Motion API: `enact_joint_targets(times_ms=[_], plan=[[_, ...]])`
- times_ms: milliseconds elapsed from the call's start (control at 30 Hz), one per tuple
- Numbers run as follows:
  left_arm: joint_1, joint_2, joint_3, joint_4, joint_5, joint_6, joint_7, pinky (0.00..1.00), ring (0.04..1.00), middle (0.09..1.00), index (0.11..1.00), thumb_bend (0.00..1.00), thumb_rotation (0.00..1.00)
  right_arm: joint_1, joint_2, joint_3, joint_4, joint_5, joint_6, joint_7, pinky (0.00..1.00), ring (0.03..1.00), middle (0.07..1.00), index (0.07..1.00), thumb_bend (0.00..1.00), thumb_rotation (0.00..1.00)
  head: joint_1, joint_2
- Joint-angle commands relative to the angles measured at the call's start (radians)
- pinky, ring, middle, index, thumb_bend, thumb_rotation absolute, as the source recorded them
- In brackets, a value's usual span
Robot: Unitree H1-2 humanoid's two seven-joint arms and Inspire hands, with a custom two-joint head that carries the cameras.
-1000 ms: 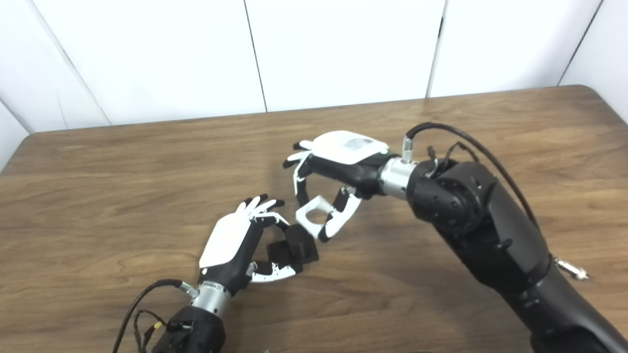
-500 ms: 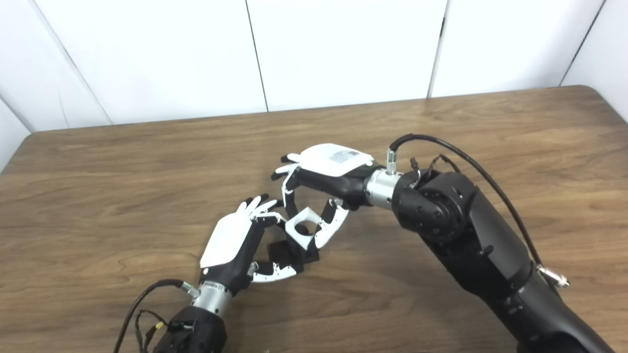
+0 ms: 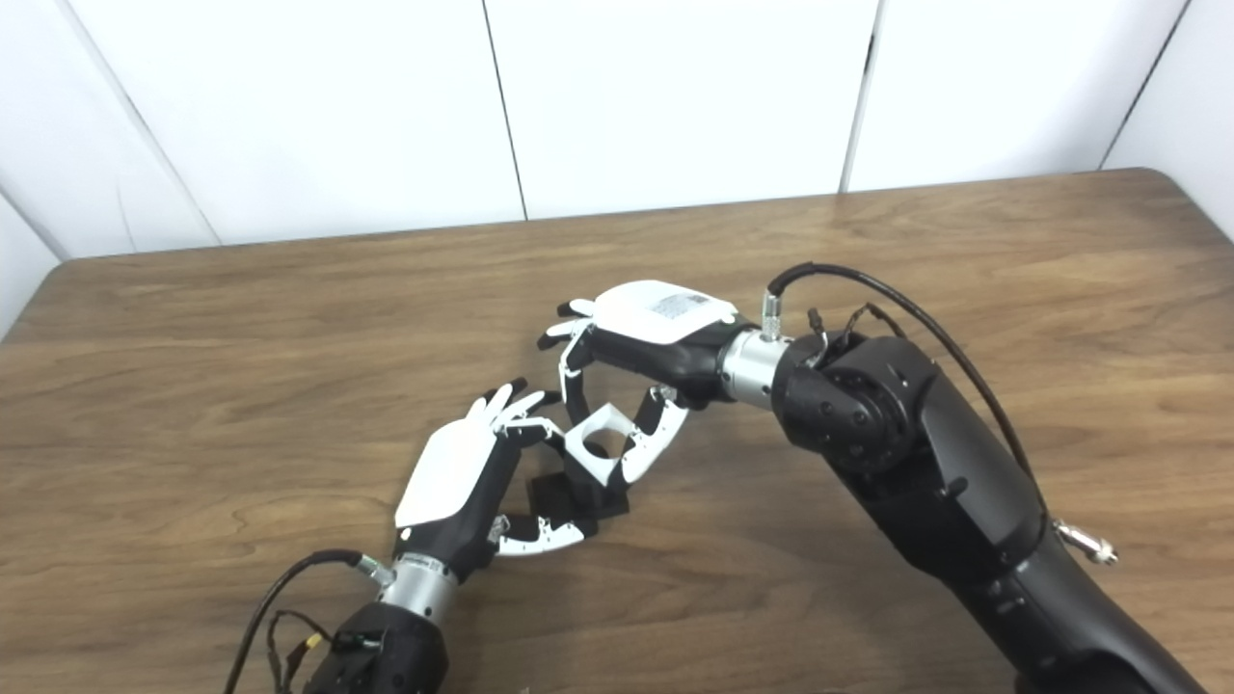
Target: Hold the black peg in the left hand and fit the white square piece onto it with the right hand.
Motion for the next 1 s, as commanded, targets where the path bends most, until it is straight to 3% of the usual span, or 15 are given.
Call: enact_joint_targets(times_ms=[0, 567, 967], plan=[[-0.013, -0.006, -0.009, -0.002, 0.013, -0.001, 0.003, 1.00, 0.984, 0.893, 0.490, 0.52, 0.07, -0.043, 0.007, -0.014, -0.002, 0.001, -0.017, -0.026, 1.00, 1.000, 0.915, 0.493, 0.52, 0.16, 0.000, 0.000], [-0.018, -0.013, -0.023, 0.023, 0.030, 0.003, 0.024, 1.00, 0.977, 0.885, 0.490, 0.52, 0.07, -0.042, 0.024, 0.005, 0.026, -0.002, -0.047, -0.032, 1.00, 1.000, 0.917, 0.492, 0.52, 0.16, 0.007, -0.001], [-0.028, -0.021, -0.018, 0.026, 0.017, 0.010, 0.019, 1.00, 0.986, 0.891, 0.489, 0.52, 0.07, -0.031, 0.024, 0.015, 0.025, -0.001, -0.063, -0.021, 1.00, 1.000, 0.918, 0.493, 0.52, 0.16, 0.007, 0.025]])
